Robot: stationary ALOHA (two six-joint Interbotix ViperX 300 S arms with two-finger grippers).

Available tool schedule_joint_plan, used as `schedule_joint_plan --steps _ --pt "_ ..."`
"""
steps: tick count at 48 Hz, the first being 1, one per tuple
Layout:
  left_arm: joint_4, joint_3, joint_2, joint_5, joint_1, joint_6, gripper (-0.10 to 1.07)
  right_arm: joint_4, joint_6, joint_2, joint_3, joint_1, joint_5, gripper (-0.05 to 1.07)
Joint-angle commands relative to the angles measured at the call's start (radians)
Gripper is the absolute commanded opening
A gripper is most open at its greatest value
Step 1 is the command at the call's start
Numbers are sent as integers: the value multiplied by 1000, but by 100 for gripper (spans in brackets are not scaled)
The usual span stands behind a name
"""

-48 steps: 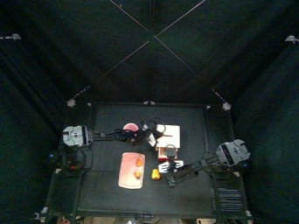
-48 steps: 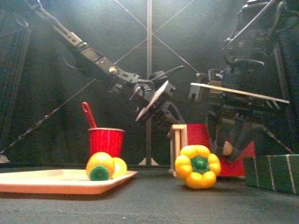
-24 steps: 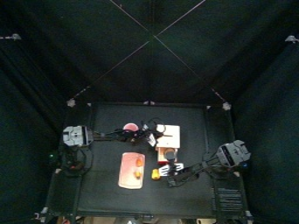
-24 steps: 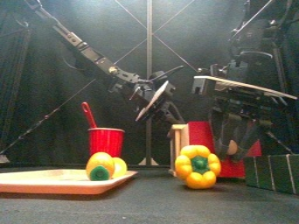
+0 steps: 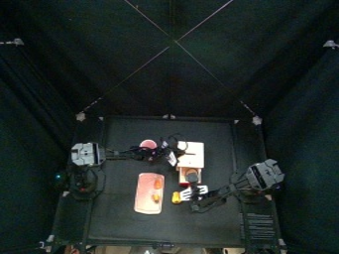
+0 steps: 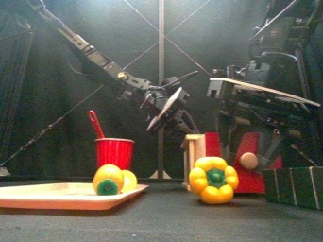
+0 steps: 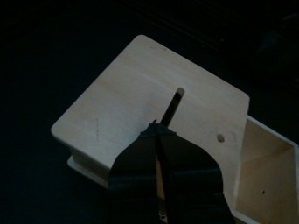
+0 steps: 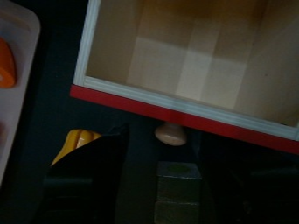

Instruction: Open drawer more

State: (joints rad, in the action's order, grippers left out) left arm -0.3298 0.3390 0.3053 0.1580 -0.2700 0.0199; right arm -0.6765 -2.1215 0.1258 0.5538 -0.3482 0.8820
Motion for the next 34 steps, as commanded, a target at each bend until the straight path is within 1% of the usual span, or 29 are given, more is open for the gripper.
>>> schedule_joint_plan --steps 1,16,26,34 --pt "-3 -3 -3 -9 -12 0 27 -2 0 -23 -20 -6 0 93" --pt "-2 -5 -21 2 -12 2 26 -8 2 -66 -32 -52 -2 94" --pt "0 -8 -31 5 -6 3 26 -37 2 -101 -25 -80 -2 94" --pt "9 -9 -40 23 -8 5 26 -51 2 -147 -6 -106 3 94"
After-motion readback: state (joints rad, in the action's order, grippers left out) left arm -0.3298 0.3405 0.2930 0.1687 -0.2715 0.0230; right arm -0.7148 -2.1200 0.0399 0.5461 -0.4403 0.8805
